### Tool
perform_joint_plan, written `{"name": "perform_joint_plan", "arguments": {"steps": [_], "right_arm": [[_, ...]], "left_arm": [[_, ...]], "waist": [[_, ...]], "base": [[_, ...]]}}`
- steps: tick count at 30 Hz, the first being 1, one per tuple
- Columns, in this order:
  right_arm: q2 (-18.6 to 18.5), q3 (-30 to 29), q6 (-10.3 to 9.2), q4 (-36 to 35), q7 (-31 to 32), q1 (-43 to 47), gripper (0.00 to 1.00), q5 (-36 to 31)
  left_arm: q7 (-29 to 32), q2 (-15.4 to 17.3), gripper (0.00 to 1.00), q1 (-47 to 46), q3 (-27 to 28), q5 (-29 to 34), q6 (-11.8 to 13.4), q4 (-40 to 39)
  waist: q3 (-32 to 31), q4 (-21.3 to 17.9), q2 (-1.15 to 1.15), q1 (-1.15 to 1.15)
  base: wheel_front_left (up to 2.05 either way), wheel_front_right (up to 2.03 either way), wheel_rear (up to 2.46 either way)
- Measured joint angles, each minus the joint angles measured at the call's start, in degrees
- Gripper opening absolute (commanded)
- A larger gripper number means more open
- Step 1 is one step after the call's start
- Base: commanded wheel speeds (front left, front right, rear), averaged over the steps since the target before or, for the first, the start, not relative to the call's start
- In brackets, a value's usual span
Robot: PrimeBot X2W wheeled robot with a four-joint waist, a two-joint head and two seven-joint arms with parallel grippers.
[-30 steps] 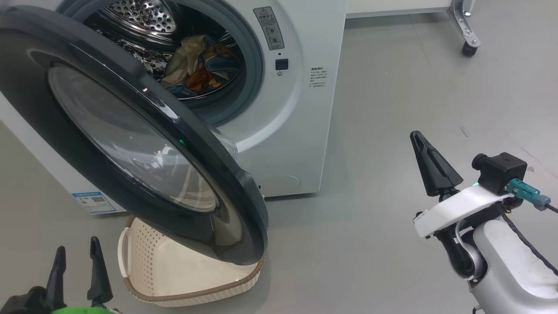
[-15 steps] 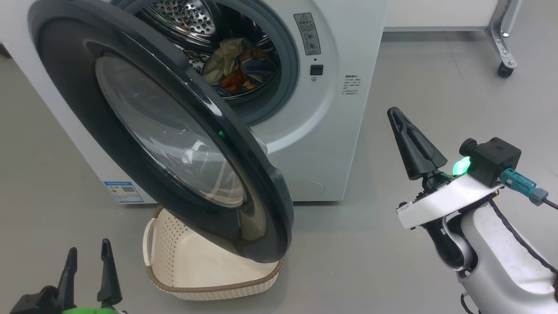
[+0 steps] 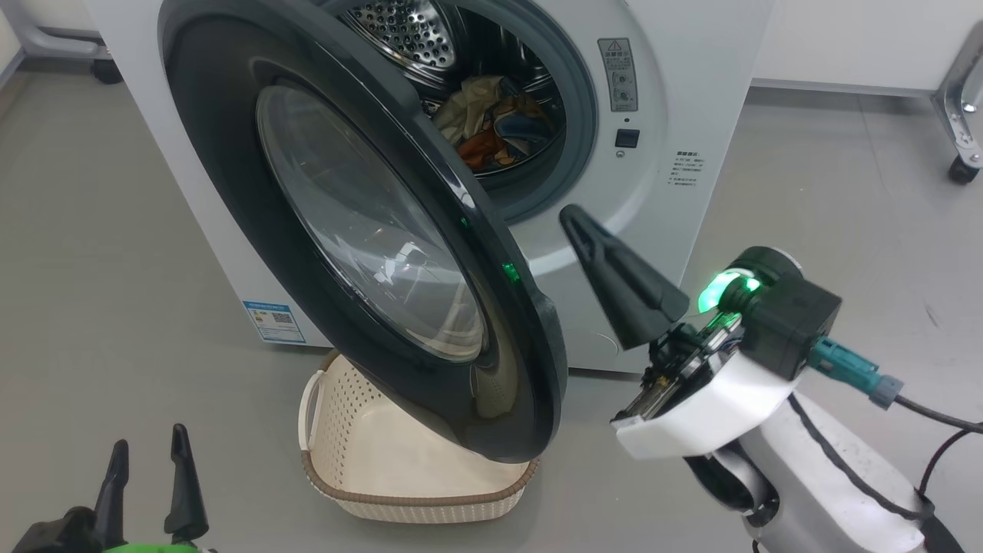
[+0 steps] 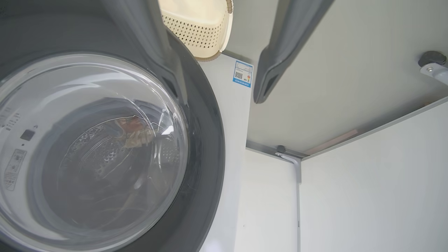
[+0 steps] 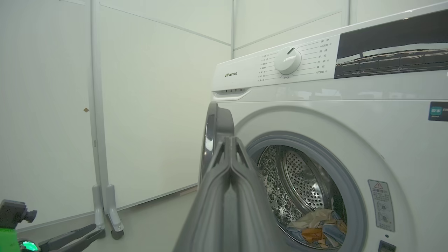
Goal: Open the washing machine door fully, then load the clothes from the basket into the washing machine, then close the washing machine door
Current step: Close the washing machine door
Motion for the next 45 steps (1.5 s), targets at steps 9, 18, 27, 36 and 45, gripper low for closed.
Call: {"name": "perform_joint_plan", "arguments": {"steps": [9, 18, 27, 36, 45], "right_arm": [[-0.6, 9.5, 0.00, 0.6, 0.0, 0.2, 0.00, 0.5], [-2.5, 13.5, 0.00, 6.0, 0.0, 0.4, 0.00, 3.2], [-3.2, 17.1, 0.00, 11.7, 0.0, 0.2, 0.00, 4.1], [-3.3, 18.0, 0.00, 16.0, 0.0, -2.0, 0.00, 5.6], [-4.7, 15.2, 0.45, 19.5, 0.0, -2.6, 0.00, 7.4]], "left_arm": [[0.0, 0.0, 1.00, 0.0, 0.6, -0.1, 0.0, -0.2], [0.0, 0.0, 1.00, 0.0, 0.8, -0.5, 0.0, -0.4], [0.0, 0.0, 1.00, 0.0, 0.0, -0.5, 0.0, -0.7], [0.0, -0.1, 1.00, 0.0, -0.5, -0.6, 0.0, -0.9], [0.0, -0.3, 1.00, -0.1, -0.4, -1.0, 0.0, -1.5]], "waist": [[0.0, 0.9, 0.00, 0.00], [0.5, 1.5, 0.00, 0.00], [1.3, 2.2, 0.00, 0.00], [2.9, 4.0, 0.00, 0.00], [4.7, 5.8, 0.00, 0.00]], "base": [[0.00, 0.00, 0.00], [0.00, 0.00, 0.00], [0.00, 0.00, 0.00], [0.00, 0.00, 0.00], [0.00, 0.00, 0.00]]}}
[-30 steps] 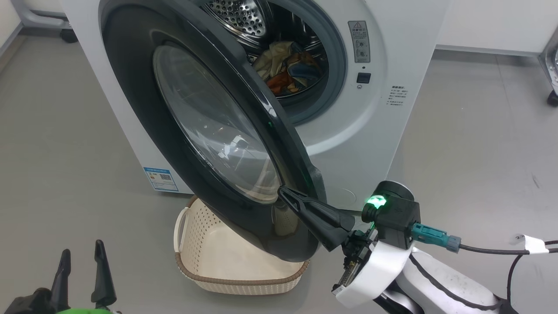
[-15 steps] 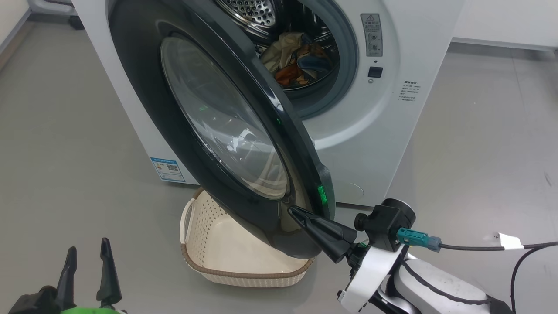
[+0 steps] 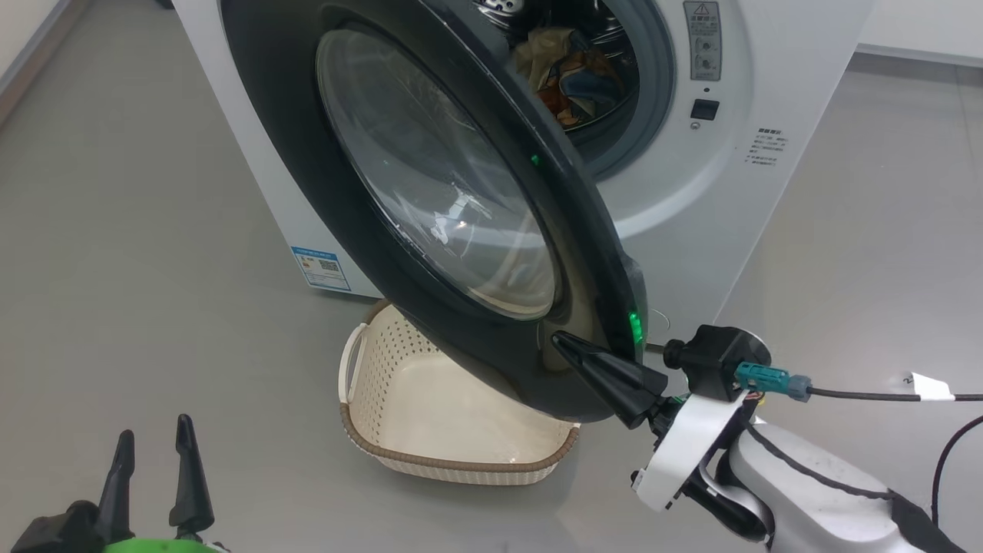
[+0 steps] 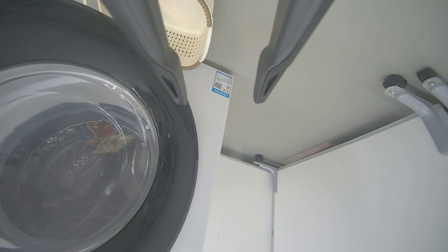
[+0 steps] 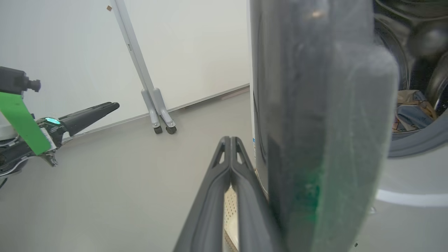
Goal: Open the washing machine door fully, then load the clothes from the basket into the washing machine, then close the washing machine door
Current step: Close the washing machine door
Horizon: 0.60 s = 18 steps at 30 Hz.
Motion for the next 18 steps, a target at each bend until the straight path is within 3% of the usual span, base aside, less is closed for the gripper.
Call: {"name": "perform_joint_plan", "arguments": {"steps": [18], "right_arm": [[-2.5, -10.9, 0.01, 3.5, 0.0, -4.8, 0.00, 1.1]], "left_arm": [[0.0, -0.2, 1.00, -0.7, 0.6, 0.0, 0.0, -2.1]], "waist": [[4.6, 0.6, 0.00, 0.00]], "base": [[0.00, 0.00, 0.00]]}}
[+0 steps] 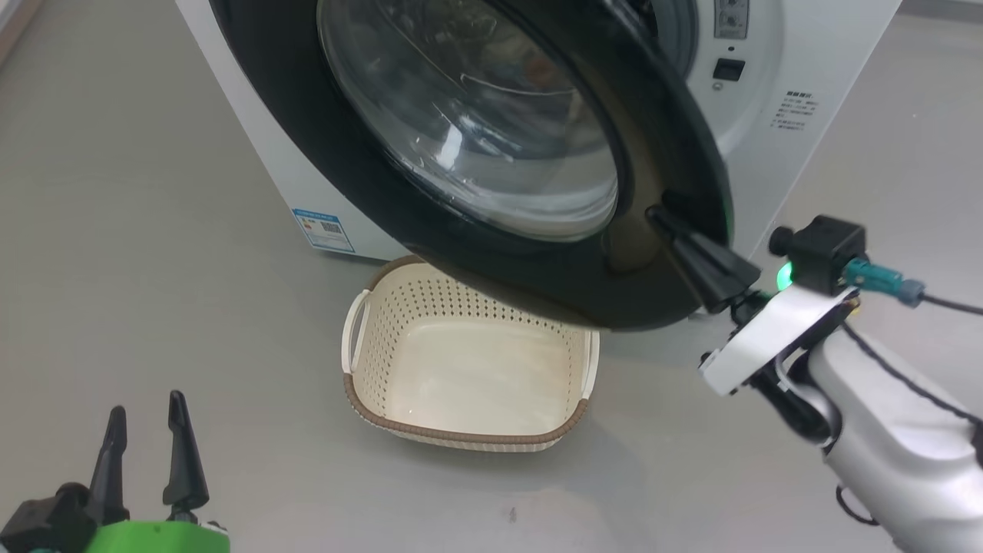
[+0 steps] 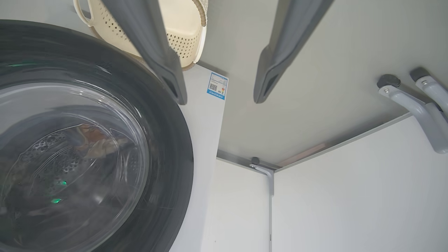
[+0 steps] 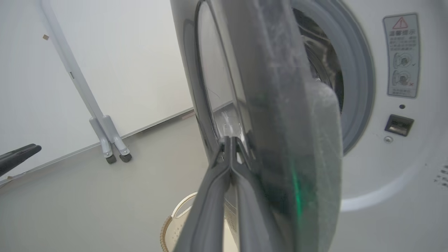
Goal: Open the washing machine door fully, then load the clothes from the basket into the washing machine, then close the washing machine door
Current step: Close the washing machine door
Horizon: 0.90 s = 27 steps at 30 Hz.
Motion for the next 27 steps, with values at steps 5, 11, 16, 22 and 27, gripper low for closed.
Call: {"name": "perform_joint_plan", "arguments": {"steps": [5, 11, 16, 22, 27], "right_arm": [[-1.0, -4.0, 0.03, 0.9, 0.0, -2.0, 0.00, 0.0], [-3.1, -6.1, 0.03, 2.8, 0.0, -5.3, 0.00, -0.5], [-4.9, -6.3, 0.03, 4.7, 0.0, -8.6, 0.00, -0.5], [-7.7, -4.0, 0.03, 7.1, 0.0, -12.9, 0.00, -1.0], [-8.9, -3.5, 0.04, 8.9, 0.1, -17.9, 0.00, -1.0]], "left_arm": [[0.0, 0.0, 1.00, -1.6, -0.4, 0.0, 0.0, -0.5], [0.0, -0.3, 1.00, -2.3, -0.7, 0.0, 0.0, -1.1], [0.0, -0.5, 1.00, -3.7, -1.2, 0.0, 0.0, -1.4], [0.0, -0.8, 1.00, -5.3, -2.1, 0.0, 0.0, -1.5], [0.0, -1.2, 1.00, -6.1, -2.2, 0.0, 0.0, -1.3]], "waist": [[2.2, 0.0, 0.00, 0.00], [4.8, 0.4, 0.00, 0.00], [6.9, 0.8, 0.00, 0.00], [8.9, 1.7, 0.00, 0.00], [10.5, 3.0, 0.00, 0.00]], "base": [[0.00, 0.00, 0.00], [0.00, 0.00, 0.00], [0.00, 0.00, 0.00], [0.00, 0.00, 0.00], [0.00, 0.00, 0.00]]}}
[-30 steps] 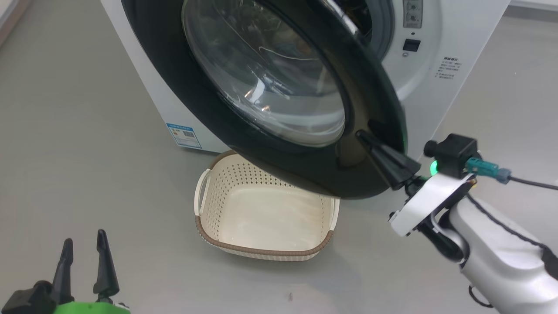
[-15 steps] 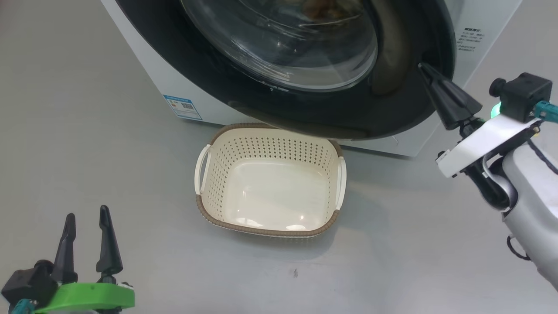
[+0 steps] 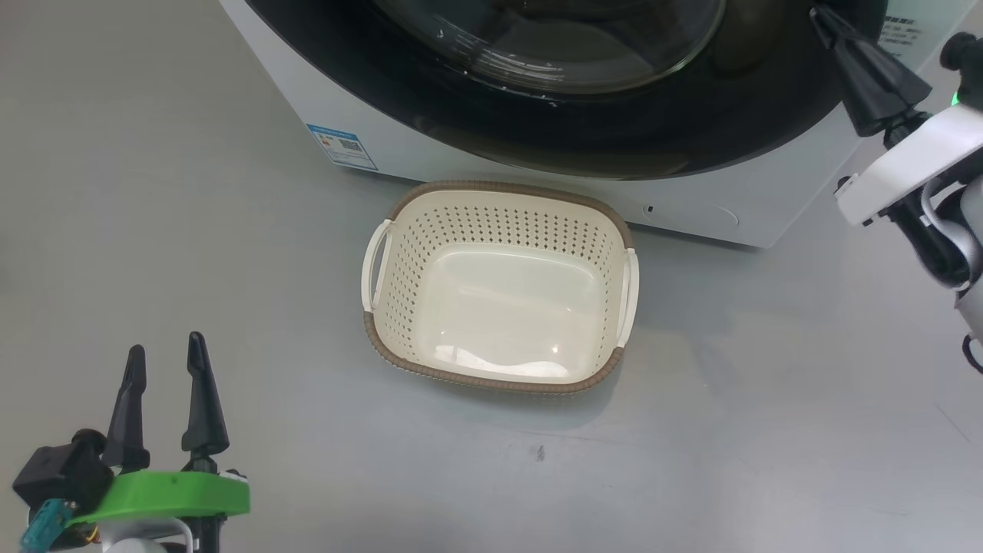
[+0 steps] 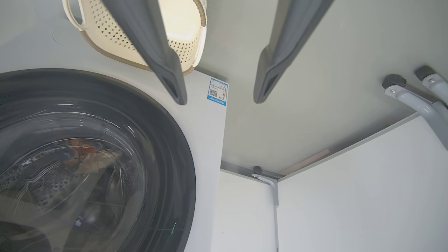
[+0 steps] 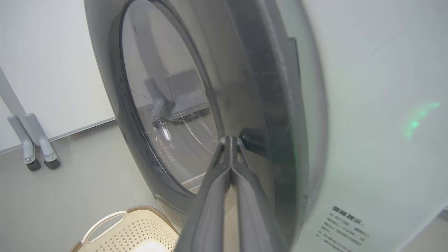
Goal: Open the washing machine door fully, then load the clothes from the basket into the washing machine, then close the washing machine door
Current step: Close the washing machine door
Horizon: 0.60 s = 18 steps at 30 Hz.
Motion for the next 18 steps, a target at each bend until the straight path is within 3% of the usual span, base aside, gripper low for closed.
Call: {"name": "perform_joint_plan", "arguments": {"steps": [18], "right_arm": [[1.0, 1.9, 0.59, 6.6, 0.1, -3.7, 0.00, 1.2]], "left_arm": [[-0.2, -0.3, 1.00, -1.0, 1.7, -0.1, 0.0, 0.9]], "waist": [[0.5, 1.4, 0.00, 0.00]], "base": [[0.00, 0.00, 0.00]]}}
